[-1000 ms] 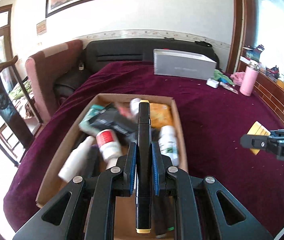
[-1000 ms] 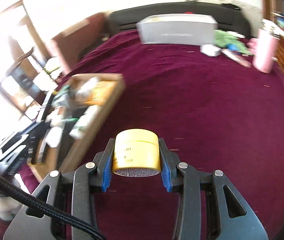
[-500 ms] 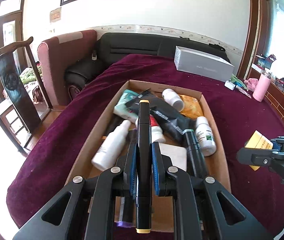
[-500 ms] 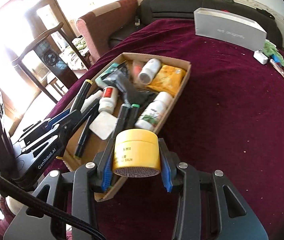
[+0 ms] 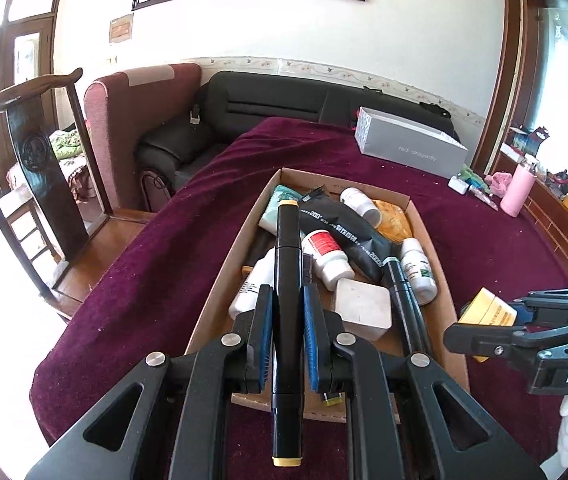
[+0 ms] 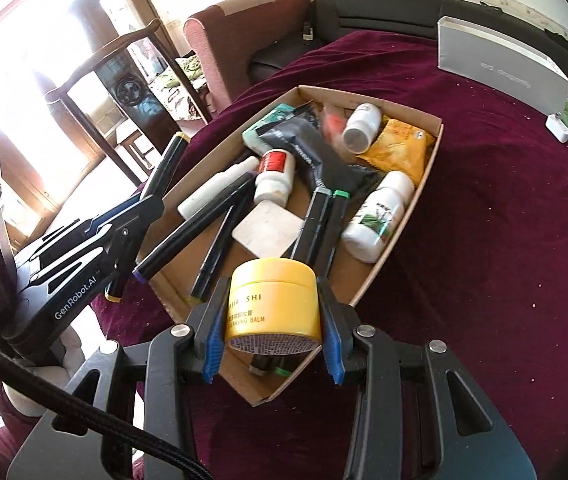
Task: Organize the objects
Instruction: 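Carry the marker and yellow jar over the tray with both tools, then lower the marker and yellow jar into the tray and open both tools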
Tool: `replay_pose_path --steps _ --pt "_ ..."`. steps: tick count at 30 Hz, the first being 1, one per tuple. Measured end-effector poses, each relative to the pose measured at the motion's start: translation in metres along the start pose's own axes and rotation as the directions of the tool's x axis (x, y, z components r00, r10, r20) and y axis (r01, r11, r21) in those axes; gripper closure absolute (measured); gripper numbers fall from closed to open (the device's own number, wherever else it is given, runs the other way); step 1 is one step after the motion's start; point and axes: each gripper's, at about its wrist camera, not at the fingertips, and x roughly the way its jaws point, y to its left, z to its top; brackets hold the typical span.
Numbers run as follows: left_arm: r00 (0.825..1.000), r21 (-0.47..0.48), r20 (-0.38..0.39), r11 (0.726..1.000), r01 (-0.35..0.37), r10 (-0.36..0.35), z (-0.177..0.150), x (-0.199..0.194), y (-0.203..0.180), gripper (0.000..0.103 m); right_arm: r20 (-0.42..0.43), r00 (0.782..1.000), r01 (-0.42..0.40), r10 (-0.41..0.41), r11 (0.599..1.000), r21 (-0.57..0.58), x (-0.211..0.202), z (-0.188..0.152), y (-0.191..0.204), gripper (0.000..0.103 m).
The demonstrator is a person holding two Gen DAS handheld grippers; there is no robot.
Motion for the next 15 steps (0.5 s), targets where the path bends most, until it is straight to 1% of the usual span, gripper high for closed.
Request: replay_pose_path --steps 6,9,15 --pt "0.998 -0.013 0.003 0.998 0.056 -0.056 0.001 -0.003 -0.002 0.091 0.005 1.0 -0.011 0.011 1.0 0.019 -0.003 -0.003 -0.004 0.065" --pt "0.995 -0.01 -0.015 0.995 0.099 -0.099 0.001 -0.005 -0.008 0.091 0.008 1.0 -0.013 0.013 0.999 0.031 -0.004 -0.005 -0.008 0.065" --pt "0.987 0.008 -0.06 0.989 0.148 -0.147 -0.005 0.0 -0.031 0.091 0.004 0.999 -0.034 0.034 0.997 0.064 -0.003 -0.01 -0.019 0.065"
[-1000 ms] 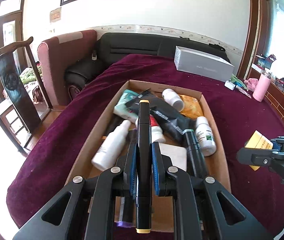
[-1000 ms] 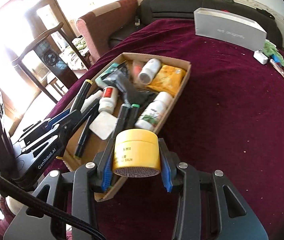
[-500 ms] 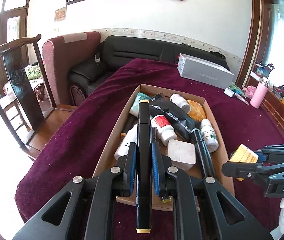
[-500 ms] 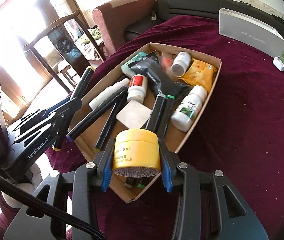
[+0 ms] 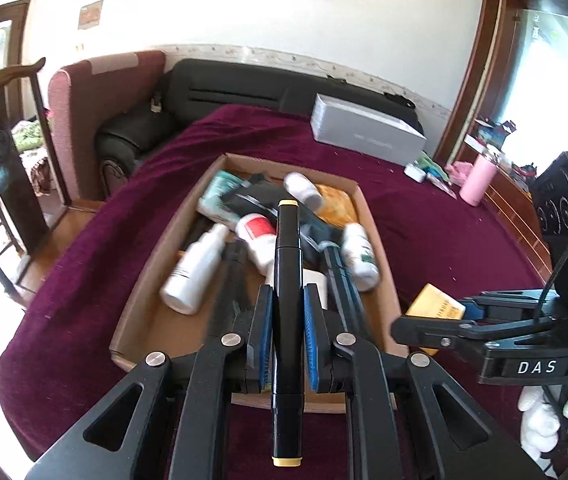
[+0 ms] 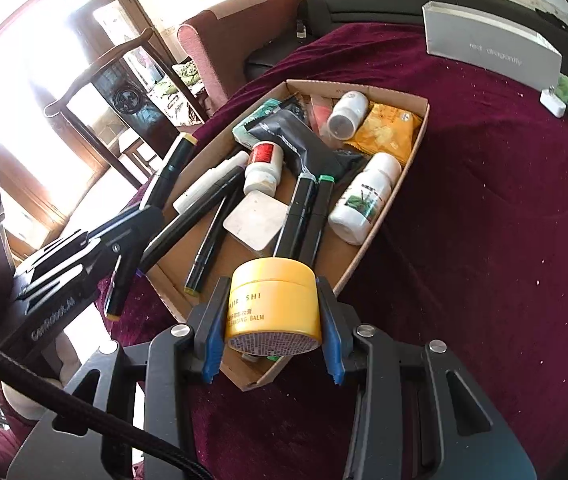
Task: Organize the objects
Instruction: 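Lower the marker and yellow jar into the tray and open both tools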
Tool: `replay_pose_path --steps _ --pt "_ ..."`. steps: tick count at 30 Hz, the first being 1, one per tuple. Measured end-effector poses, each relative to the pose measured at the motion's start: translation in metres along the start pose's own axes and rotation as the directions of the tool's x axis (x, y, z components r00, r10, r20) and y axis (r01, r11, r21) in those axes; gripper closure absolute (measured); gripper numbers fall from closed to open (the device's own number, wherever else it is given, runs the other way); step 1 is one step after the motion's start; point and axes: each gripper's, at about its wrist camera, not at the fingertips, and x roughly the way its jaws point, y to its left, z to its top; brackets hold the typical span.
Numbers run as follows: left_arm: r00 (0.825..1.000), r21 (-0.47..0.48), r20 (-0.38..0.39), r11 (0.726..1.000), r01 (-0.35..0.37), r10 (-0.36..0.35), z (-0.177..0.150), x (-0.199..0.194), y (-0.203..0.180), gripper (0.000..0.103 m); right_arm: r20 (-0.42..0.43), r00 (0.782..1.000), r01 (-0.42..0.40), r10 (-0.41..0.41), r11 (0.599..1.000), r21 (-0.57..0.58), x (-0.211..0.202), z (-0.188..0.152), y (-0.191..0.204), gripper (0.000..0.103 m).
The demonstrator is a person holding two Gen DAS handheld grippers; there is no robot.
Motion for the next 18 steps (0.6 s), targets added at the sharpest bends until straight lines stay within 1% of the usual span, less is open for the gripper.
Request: replay_pose_path --steps 4,9,14,18 --pt "0.999 0.002 -0.043 1.0 0.006 -0.006 -0.004 0.014 -0.01 0.091 -0.002 1.0 -0.004 0.004 1.0 0.016 0.002 -0.002 -0.005 0.065" --pt "0.996 0.002 -0.083 1.0 -0.027 0.027 -0.006 0.028 -0.013 0.091 0.002 1.0 -0.009 0.009 1.0 0.027 0.0 -0.003 -0.011 0.064" --pt "0.992 0.003 -0.107 0.998 -0.065 0.065 -0.009 0.037 -0.007 0.091 -0.001 1.0 -0.015 0.015 0.999 0.037 0.002 -0.004 -0.014 0.064" --pt "0.991 0.001 -0.108 0.997 -0.073 0.073 -0.005 0.041 -0.006 0.091 -0.004 1.0 -0.016 0.016 0.999 0.032 0.003 -0.003 -0.014 0.064"
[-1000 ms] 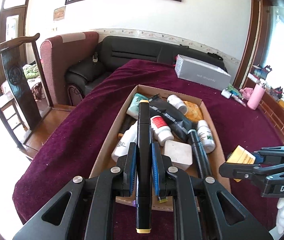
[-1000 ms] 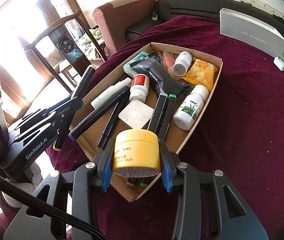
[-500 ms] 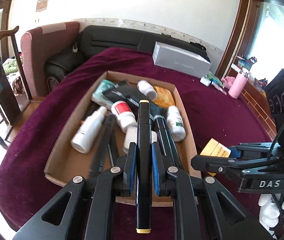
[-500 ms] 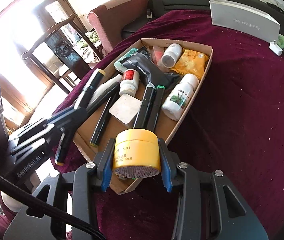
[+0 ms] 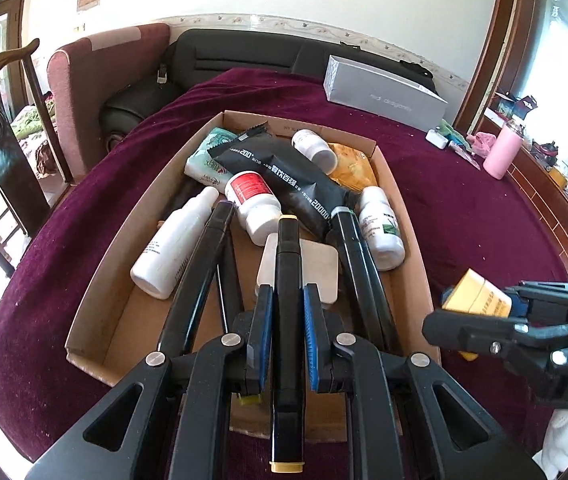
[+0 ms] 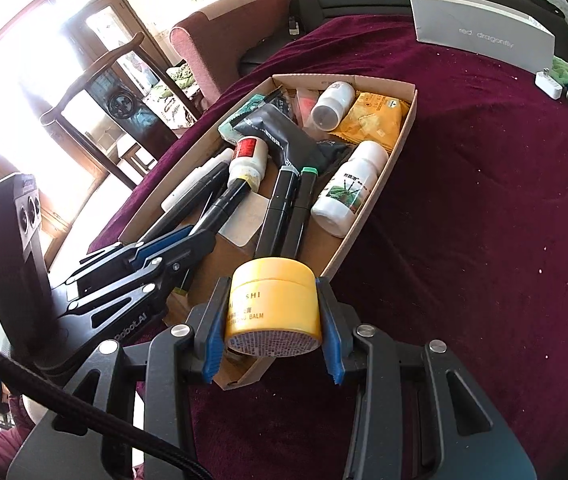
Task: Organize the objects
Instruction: 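Lower the marker and yellow jar into the tray and open both tools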
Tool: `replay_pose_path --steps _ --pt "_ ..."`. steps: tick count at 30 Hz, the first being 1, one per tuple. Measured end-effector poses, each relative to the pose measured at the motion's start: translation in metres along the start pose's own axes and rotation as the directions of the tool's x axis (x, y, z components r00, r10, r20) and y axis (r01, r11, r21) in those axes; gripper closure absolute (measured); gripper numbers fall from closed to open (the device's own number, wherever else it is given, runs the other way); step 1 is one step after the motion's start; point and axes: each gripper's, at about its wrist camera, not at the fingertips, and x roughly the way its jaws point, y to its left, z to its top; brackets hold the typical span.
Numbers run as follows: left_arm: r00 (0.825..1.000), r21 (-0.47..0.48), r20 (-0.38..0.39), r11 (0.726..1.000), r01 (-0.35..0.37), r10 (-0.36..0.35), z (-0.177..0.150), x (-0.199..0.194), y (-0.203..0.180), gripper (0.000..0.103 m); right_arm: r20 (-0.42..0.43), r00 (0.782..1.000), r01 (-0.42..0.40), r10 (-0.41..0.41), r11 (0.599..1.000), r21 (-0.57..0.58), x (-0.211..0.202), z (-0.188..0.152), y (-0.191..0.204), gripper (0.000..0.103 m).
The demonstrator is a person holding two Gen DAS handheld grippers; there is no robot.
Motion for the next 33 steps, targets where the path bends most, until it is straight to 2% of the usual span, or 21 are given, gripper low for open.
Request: replay_pose_path --steps 10,16,22,27,33 --pt "1.0 0.025 0.001 1.0 -0.005 0.005 0.013 0.017 -0.011 0.091 -0.006 1.0 0.016 -0.016 1.0 -0.001 0.004 0.005 0.001 0.064" --pt "0.999 -0.001 0.008 0.999 -0.052 0.052 0.019 0.021 0.004 0.091 -0.014 1.0 0.02 -0.019 1.0 0.007 0.007 0.011 -0.001 0.064" --pt "0.999 -0.047 0.013 0.998 -0.043 0.044 0.013 0.012 0.029 0.091 -0.049 0.998 -0.034 0.035 0.999 0.008 0.018 0.015 0.005 0.064" --pt "0.999 -0.047 0.022 0.998 -0.044 0.045 0.012 0.013 0.031 0.091 -0.109 0.983 -0.144 0.146 0.989 0.025 0.038 0.018 0.017 0.064" --pt "0.999 -0.044 0.03 0.998 -0.037 0.038 0.013 0.013 0.03 0.091 -0.121 0.982 -0.146 0.146 0.989 0.011 0.045 0.018 0.023 0.064"
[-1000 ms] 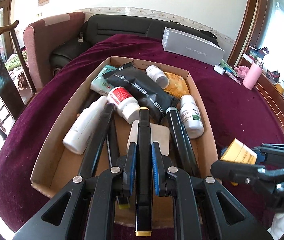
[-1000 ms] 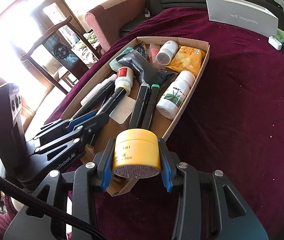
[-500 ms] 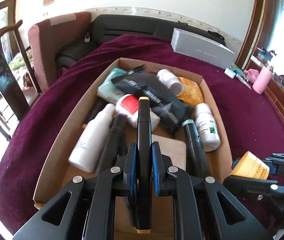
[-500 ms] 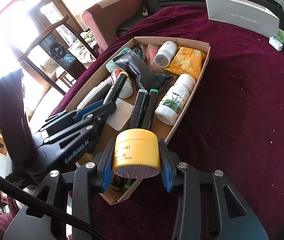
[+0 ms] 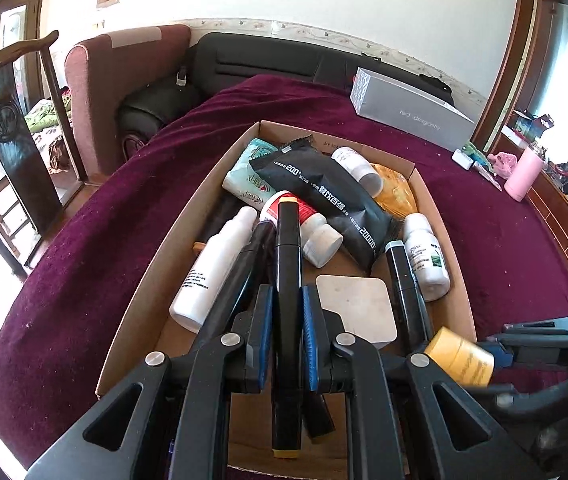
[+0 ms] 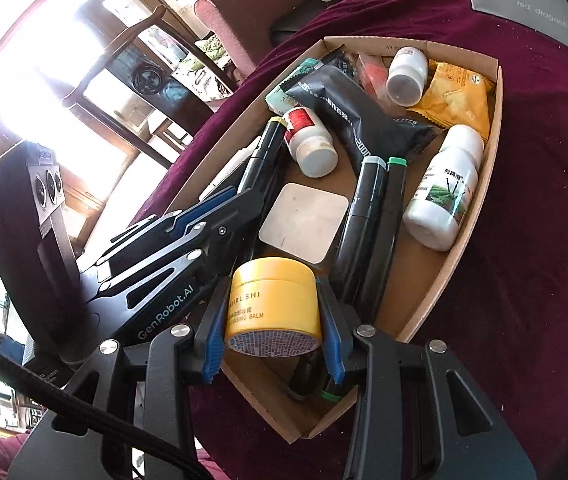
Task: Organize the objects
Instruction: 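Lower the marker and yellow jar into the tray and open both tools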
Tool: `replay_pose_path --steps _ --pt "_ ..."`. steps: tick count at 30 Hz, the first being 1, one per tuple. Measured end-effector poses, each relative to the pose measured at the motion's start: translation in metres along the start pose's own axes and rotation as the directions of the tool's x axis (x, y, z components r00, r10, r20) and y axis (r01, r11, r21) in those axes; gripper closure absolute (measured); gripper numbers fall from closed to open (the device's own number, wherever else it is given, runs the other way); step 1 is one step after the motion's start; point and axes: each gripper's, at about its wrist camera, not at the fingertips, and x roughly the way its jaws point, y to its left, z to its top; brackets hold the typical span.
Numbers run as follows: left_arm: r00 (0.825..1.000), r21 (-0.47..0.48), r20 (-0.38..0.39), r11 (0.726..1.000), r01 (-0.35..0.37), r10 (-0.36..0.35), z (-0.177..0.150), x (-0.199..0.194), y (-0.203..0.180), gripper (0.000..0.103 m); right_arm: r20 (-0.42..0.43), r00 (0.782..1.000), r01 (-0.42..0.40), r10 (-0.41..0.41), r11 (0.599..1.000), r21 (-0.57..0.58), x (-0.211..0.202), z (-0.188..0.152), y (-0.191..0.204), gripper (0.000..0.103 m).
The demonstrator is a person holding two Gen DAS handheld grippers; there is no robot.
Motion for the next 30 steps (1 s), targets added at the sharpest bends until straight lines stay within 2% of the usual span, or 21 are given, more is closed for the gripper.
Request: replay_pose_path --steps 7,14,16,20,22,27,30 --pt "1.0 -0.008 0.001 1.0 0.003 -0.003 0.001 0.0 0.0 0.09 -0.039 0.999 -0.007 0.005 0.999 -0.044 0.007 -0.011 0.003 0.064" --pt "0.999 -0.052 -0.014 0.998 0.043 -0.043 0.005 0.003 0.005 0.09 -0.019 1.0 -0.025 0.024 0.999 -0.047 0.012 -0.009 0.0 0.064" --pt "0.999 -0.056 -0.018 0.997 0.045 -0.046 0.005 0.004 0.005 0.09 -0.006 1.0 0.012 -0.013 0.997 -0.077 0.015 -0.009 0.007 0.064" --pt "0.994 -0.114 -0.059 0.989 0.09 -0.097 0.0 0.014 0.013 0.09 0.029 0.989 0.148 -0.146 0.971 -0.187 0.024 -0.014 0.028 0.064" --pt "0.992 -0.125 -0.064 0.987 0.101 -0.11 -0.003 0.017 0.015 0.09 0.036 0.984 0.177 -0.174 0.96 -0.215 0.028 -0.015 0.034 0.064" --pt "0.995 -0.106 -0.057 0.991 0.08 -0.087 -0.004 0.017 0.01 0.09 0.048 0.976 0.219 -0.214 0.948 -0.232 0.032 -0.009 0.037 0.064" --pt "0.995 -0.102 -0.056 0.992 0.077 -0.083 -0.004 0.016 0.009 0.09 0.065 0.962 0.272 -0.264 0.929 -0.253 0.035 -0.004 0.039 0.064"
